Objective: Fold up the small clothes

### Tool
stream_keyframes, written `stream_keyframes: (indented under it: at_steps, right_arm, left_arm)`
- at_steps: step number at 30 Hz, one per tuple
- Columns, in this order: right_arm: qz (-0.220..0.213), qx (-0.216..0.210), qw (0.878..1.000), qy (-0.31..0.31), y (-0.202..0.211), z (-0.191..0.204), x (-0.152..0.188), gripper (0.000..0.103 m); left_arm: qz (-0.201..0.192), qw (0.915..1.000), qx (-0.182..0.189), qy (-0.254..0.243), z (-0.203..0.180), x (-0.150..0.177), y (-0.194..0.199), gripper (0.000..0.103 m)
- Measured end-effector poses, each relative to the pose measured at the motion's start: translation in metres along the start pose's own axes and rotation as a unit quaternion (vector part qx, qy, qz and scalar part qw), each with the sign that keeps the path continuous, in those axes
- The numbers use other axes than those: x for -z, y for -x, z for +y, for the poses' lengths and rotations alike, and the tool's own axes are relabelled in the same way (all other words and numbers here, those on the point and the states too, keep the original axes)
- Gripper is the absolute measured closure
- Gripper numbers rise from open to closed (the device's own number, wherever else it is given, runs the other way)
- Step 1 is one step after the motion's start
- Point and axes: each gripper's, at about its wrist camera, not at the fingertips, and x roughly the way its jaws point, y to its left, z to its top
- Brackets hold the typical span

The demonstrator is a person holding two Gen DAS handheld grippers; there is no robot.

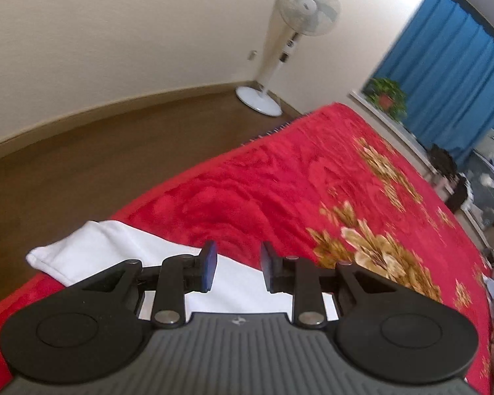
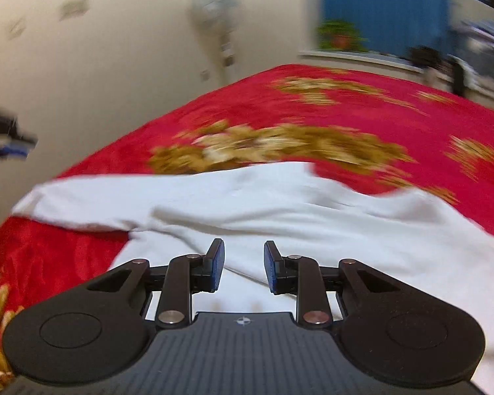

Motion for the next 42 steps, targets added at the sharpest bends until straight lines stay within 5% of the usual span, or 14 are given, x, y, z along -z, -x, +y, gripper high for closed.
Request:
stream_keyframes:
  at_steps: [7,8,10,16,19,21,23,27,29,34,37,42]
  right_arm:
    - [0.079,-0.008,0.989,0.123,-0.093,0.061,-0.005,0.076]
    - [0.075,-0.005,0.988,0.133,-0.094,0.064,-0.005,0.093]
    - [0.069,0.002,0.988,0.136,-0.089,0.060,-0.011,0.099]
    - [-0.034,0.021,0.999,0.003,0.012,-0.042,-0.040,0.099]
    - [-0.093,0.047,0.989,-0.108,0.079,-0.133,-0.033,0.099]
    - [-0.135,0.087,0.967,-0.199,0.125,-0.205,-0.011,0.099]
    - [-0.176,0.146,0.931,-0.286,0.167,-0.271,0.025,0.099]
    - [-0.184,0.318,0.818,-0.443,0.222,-0.387,0.114,0.099]
    - [-0.178,0.359,0.779,-0.482,0.235,-0.417,0.149,0.099]
    - [-0.181,0.384,0.760,-0.492,0.259,-0.449,0.187,0.100]
    - [-0.222,0.406,0.725,-0.511,0.291,-0.461,0.207,0.100]
    - [-0.202,0.457,0.681,-0.536,0.303,-0.476,0.244,0.103]
  left_arm:
    - [0.000,1.0000,0.006,0.001,-0.001,-0.001,0.005,0.072]
    - [-0.001,1.0000,0.007,-0.002,-0.003,-0.002,0.005,0.072]
    - [-0.003,0.9999,0.010,-0.009,-0.008,-0.002,0.005,0.072]
    - [0.002,0.9992,0.011,-0.038,-0.021,0.005,0.001,0.072]
    - [0.004,0.9986,0.011,-0.052,-0.028,0.009,0.000,0.072]
    - [0.008,0.9979,0.014,-0.062,-0.032,0.013,-0.002,0.072]
    - [0.015,0.9973,0.023,-0.068,-0.037,0.018,-0.004,0.072]
    - [0.040,0.9962,0.032,-0.070,-0.043,0.031,-0.012,0.072]
    - [0.053,0.9956,0.035,-0.070,-0.047,0.038,-0.017,0.072]
    - [0.068,0.9928,0.041,-0.090,-0.063,0.051,-0.025,0.072]
    - [0.074,0.9912,0.044,-0.101,-0.073,0.057,-0.030,0.072]
    - [0.088,0.9872,0.054,-0.121,-0.087,0.067,-0.035,0.072]
